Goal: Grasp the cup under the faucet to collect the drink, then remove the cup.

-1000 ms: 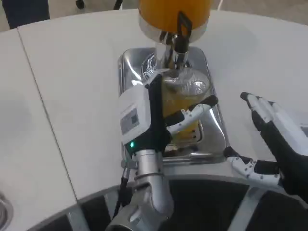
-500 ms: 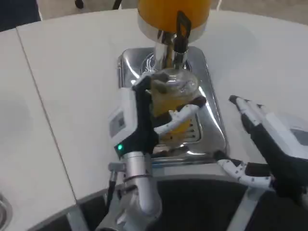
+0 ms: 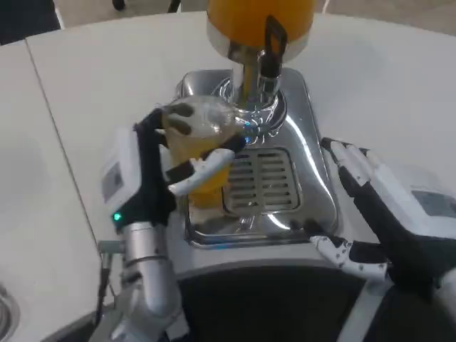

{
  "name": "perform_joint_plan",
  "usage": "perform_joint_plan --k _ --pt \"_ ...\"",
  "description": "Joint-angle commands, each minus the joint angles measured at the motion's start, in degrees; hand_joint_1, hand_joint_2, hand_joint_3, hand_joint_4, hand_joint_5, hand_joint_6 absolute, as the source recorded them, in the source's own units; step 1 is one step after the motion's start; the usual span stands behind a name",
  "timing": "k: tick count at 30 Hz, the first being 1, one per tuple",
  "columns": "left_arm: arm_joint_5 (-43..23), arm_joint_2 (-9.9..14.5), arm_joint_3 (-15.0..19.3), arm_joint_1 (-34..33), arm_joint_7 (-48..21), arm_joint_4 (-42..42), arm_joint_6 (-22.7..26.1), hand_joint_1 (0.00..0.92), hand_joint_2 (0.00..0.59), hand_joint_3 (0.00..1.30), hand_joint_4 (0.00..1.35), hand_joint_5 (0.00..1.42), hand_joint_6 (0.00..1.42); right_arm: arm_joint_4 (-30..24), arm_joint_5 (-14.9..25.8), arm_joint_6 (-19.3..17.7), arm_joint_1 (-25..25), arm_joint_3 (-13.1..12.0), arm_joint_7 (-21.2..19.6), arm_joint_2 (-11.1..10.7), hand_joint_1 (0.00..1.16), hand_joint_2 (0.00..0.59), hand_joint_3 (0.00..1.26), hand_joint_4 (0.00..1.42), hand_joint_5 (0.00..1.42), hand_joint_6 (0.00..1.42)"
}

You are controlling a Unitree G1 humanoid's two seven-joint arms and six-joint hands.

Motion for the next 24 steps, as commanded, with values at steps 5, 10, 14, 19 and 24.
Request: perform_joint_plan --k 5,10,14,19,24 --pt "0.24 2.51 1.98 4.22 -3.86 -10.85 5.09 0.567 0.023 1.21 1.06 1.42 1.42 -0.04 0.92 -0.4 3.07 -0.54 -3.7 -0.34 0.55 0.452 0.0 0.0 0.0 0.15" --pt "-0.39 3.14 3.66 7.24 -5.74 -15.74 5.73 0.57 0.024 1.21 1.06 1.42 1.42 -0.68 0.59 -1.76 4.43 0.12 -4.95 -1.09 0.55 0.452 0.0 0.0 0.0 0.15" --pt "-1.65 3.53 5.56 9.94 -7.99 -20.35 5.62 0.572 0.026 1.21 1.06 1.42 1.42 -0.88 1.14 -2.71 5.07 -0.27 -5.33 -1.47 0.55 0.452 0.0 0.0 0.0 0.15" --pt "-3.04 4.42 7.57 14.29 -11.38 -27.69 5.37 0.573 0.03 1.21 1.06 1.42 1.42 -0.49 1.75 -5.11 5.43 -1.06 -6.56 -3.09 0.56 0.451 0.0 0.0 0.0 0.15" --pt "-3.04 3.79 8.41 21.52 -15.68 -40.78 7.42 0.569 0.034 1.21 1.06 1.42 1.42 0.31 1.55 -8.84 5.68 -1.37 -8.64 -5.84 0.56 0.452 0.0 0.0 0.0 0.13"
